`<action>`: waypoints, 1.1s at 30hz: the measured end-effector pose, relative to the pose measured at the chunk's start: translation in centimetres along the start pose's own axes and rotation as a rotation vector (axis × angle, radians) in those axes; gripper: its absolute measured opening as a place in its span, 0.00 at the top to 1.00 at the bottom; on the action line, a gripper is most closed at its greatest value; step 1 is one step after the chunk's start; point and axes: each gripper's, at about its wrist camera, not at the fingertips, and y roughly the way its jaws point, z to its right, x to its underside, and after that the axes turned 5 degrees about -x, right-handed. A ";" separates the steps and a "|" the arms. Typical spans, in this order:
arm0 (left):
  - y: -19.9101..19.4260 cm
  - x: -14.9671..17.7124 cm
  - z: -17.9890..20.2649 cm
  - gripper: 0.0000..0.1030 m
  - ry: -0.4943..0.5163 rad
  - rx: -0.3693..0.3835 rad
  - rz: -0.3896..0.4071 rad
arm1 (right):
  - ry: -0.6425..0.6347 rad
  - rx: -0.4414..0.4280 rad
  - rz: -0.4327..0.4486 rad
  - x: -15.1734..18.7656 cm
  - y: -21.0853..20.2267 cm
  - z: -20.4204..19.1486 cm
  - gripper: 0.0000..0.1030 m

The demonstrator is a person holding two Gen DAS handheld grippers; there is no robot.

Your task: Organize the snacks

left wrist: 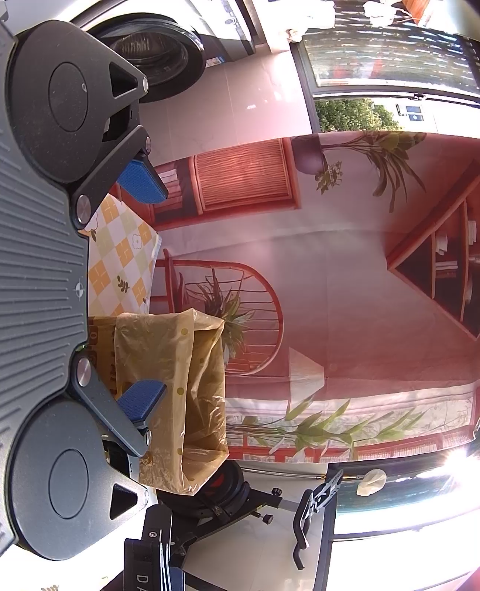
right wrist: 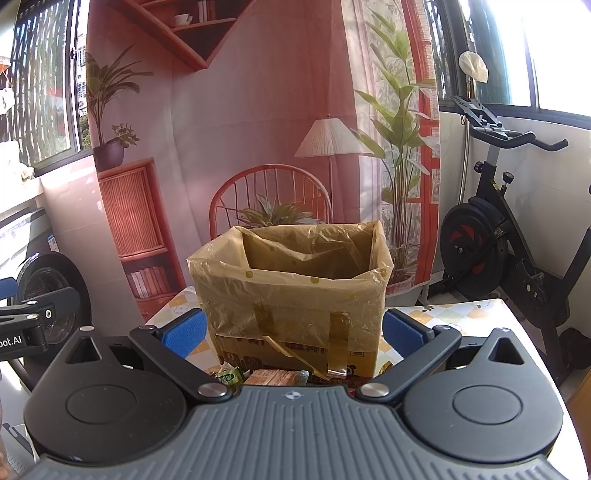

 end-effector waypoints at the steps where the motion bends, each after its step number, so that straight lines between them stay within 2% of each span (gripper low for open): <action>1: 0.0 0.0 0.0 0.01 -0.001 0.000 0.000 | 0.000 -0.001 0.002 0.0 0.0 0.0 0.00; 33: 0.0 0.4 0.0 0.01 -0.012 0.002 -0.008 | -0.005 0.001 -0.002 0.4 0.3 -0.1 0.00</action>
